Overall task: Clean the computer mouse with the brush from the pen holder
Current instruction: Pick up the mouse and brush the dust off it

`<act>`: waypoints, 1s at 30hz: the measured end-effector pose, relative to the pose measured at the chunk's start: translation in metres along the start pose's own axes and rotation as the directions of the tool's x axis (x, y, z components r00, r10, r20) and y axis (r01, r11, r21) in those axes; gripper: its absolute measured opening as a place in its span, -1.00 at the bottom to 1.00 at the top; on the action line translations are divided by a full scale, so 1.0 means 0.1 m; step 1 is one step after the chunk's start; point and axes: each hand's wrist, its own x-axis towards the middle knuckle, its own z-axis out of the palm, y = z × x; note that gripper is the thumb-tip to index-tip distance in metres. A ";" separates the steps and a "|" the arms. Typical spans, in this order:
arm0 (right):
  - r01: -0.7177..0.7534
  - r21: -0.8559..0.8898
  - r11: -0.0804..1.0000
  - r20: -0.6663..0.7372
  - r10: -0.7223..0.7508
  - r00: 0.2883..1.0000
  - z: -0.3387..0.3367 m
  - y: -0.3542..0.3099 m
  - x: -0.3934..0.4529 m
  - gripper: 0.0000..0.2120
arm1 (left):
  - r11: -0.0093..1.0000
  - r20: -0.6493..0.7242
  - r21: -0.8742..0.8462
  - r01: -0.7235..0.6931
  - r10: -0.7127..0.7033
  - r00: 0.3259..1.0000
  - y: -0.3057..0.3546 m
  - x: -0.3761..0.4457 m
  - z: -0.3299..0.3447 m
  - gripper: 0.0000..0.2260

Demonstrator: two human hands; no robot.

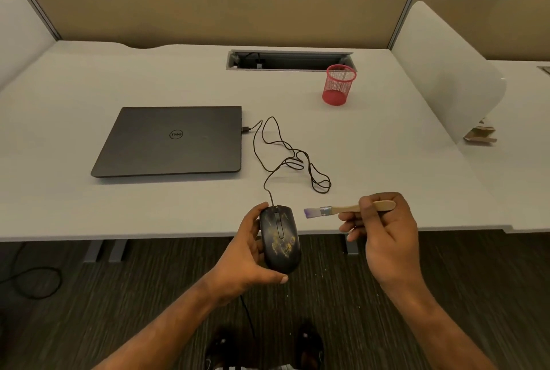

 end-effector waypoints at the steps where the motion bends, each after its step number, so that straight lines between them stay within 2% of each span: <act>1: 0.012 -0.012 1.000 0.010 -0.012 1.000 0.01 -0.01 -0.02 -0.76 | 1.000 0.003 0.000 -0.001 0.001 1.000 0.00 0.00 0.00 0.10; 8: 0.057 -0.089 0.994 0.043 -0.054 0.998 0.06 -0.05 -0.12 -0.81 | 1.000 0.018 0.001 0.005 -0.005 1.000 0.00 -0.01 -0.02 0.12; 12: 0.110 -0.141 0.984 0.032 -0.106 0.994 0.08 -0.01 -0.13 -0.93 | 1.000 0.019 -0.006 0.026 -0.026 0.999 0.01 -0.01 -0.04 0.15; 19: 0.100 -0.145 0.984 0.030 -0.097 0.995 0.15 0.01 -0.13 -0.92 | 0.999 0.041 0.003 0.048 -0.048 0.998 0.02 -0.02 -0.08 0.23; 25: 0.080 -0.226 0.971 0.031 -0.075 0.997 0.16 0.07 -0.13 -0.92 | 0.999 0.037 0.020 0.042 -0.042 0.998 0.01 -0.02 -0.12 0.18; 30: 0.080 -0.149 0.986 0.026 -0.077 0.997 0.16 0.01 -0.12 -0.90 | 0.999 0.029 0.024 0.027 -0.028 0.999 0.02 -0.01 -0.11 0.12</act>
